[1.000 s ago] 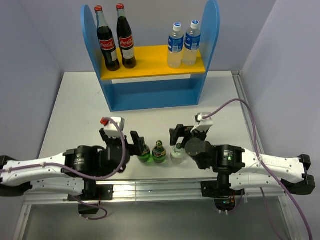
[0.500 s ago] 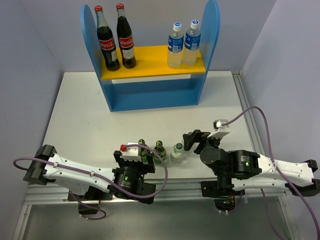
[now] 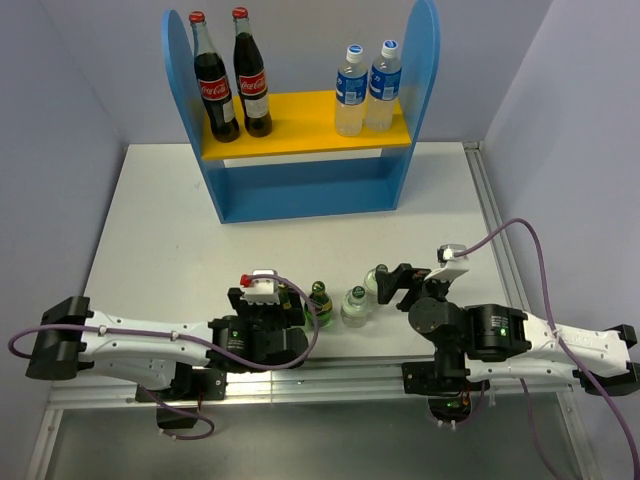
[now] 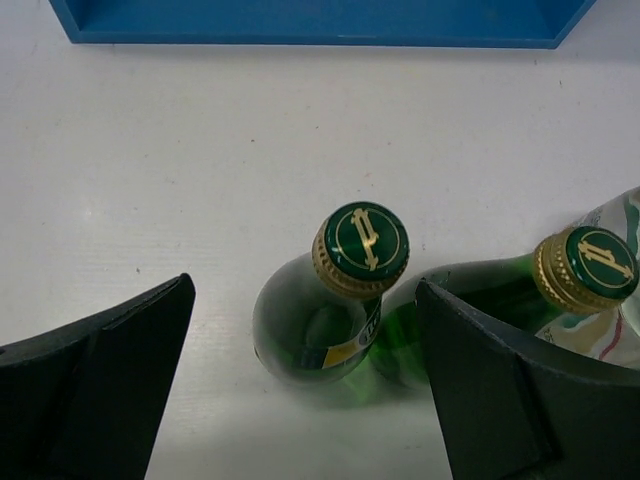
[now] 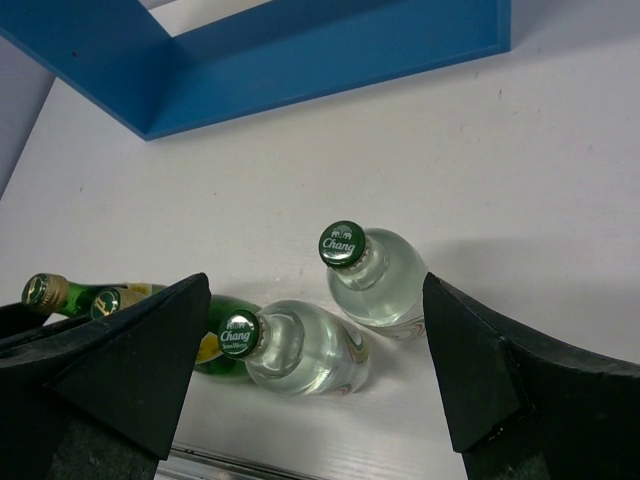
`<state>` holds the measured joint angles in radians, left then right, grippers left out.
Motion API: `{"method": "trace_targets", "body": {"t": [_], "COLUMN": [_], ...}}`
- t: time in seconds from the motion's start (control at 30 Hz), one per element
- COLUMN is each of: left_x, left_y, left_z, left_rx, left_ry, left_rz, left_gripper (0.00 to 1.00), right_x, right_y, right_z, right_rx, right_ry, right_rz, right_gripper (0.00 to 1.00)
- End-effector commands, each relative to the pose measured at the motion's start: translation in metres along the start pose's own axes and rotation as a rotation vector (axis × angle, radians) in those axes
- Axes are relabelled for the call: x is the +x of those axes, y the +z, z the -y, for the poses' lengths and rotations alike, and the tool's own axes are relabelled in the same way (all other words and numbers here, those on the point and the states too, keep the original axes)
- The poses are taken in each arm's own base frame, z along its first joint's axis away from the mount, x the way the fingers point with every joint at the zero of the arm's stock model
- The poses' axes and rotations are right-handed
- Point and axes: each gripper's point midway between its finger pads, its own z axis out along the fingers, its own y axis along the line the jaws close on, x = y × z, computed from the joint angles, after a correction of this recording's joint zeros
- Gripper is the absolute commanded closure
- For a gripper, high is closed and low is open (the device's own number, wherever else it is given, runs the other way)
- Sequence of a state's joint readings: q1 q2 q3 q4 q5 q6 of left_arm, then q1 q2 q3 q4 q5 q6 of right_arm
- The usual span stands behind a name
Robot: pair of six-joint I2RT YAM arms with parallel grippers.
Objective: Place and organize the beverage onto the shelf
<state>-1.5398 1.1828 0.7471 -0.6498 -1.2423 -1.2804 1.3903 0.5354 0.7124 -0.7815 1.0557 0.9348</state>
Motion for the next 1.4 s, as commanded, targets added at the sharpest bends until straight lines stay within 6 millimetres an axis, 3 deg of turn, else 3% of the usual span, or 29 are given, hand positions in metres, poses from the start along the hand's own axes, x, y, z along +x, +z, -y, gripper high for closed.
{"method": "trace_targets", "body": {"t": [0.0,0.23,0.5,0.67,0.87,1.0,1.2,1.27,1.3,1.37], "left_x": [-0.016,-0.016,-0.011,-0.003,0.010,0.017,0.023,0.025,0.026,0.028], "left_y": [0.006,0.030,0.049,0.054,0.057,0.059,0.061,0.062,0.062,0.062], "left_z": [0.020,0.014,0.014,0.009,0.003,-0.003,-0.005,-0.006,-0.006,-0.007], "left_rx": [0.058,0.016,0.016,-0.002,-0.012,-0.033,-0.045,-0.047,-0.049,-0.046], "left_ry": [-0.048,0.013,0.025,0.024,0.009,0.010,0.011,0.015,0.016,0.021], "left_rz": [0.029,0.044,0.026,0.019,0.008,0.007,0.007,0.004,0.002,-0.001], "left_gripper": [0.01,0.01,0.14,0.19,0.32,0.62,0.88,0.82,0.68,0.52], "right_x": [-0.003,0.004,0.009,0.010,0.012,0.014,0.016,0.016,0.016,0.017], "right_y": [0.001,0.003,0.004,0.003,0.004,0.005,0.007,0.007,0.007,0.007], "right_z": [0.007,0.007,0.011,0.015,0.013,0.012,0.011,0.010,0.010,0.010], "right_rx": [0.025,0.032,0.044,0.039,0.033,0.042,0.043,0.045,0.043,0.046], "right_ry": [0.018,0.007,0.011,0.021,0.013,-0.003,-0.016,-0.020,-0.024,-0.027], "right_rz": [0.028,0.023,0.020,0.019,0.017,0.014,0.013,0.013,0.011,0.010], "right_gripper": [0.07,0.07,0.07,0.07,0.07,0.07,0.07,0.07,0.07,0.07]}}
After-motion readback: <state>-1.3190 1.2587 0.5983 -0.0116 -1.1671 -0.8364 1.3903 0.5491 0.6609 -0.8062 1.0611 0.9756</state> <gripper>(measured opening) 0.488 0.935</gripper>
